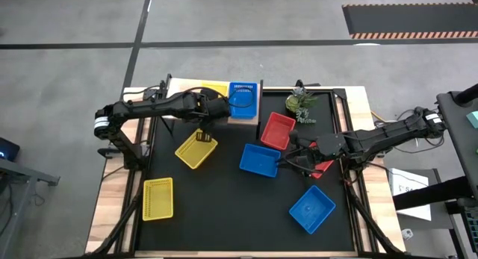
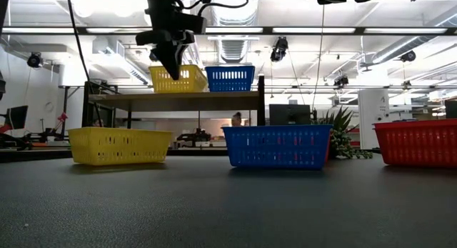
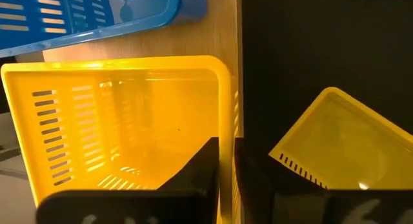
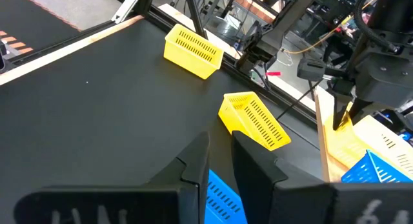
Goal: Stack baskets on shelf by color
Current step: Put the bottom right yellow bin on the shelf
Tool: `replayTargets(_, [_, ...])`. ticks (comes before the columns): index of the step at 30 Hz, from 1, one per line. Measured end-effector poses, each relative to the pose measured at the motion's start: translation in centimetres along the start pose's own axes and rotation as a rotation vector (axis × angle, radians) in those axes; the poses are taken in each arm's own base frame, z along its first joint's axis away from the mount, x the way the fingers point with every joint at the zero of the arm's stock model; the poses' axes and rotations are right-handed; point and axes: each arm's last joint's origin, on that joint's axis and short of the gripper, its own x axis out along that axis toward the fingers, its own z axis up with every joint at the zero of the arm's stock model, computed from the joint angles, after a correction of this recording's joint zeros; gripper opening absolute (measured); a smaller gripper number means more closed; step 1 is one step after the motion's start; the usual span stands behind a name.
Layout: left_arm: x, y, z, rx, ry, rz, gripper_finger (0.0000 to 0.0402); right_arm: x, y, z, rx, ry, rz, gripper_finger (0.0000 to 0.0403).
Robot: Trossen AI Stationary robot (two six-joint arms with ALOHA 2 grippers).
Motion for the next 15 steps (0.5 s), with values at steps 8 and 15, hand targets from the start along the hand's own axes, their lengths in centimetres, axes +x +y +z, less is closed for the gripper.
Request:
replayTargets(8, [-0.02, 0.02, 0.01, 0.011, 0.0, 0.002, 0.0093, 0.0, 0.0, 0.0, 0.0, 0.0, 0.0, 0.0058])
replayTargets(15, [-0.43, 0.25, -0.23, 0.024, 0.014, 0.062, 0.0137, 0.0, 0.0, 0.0, 0.009, 0.0, 0.0, 0.0058])
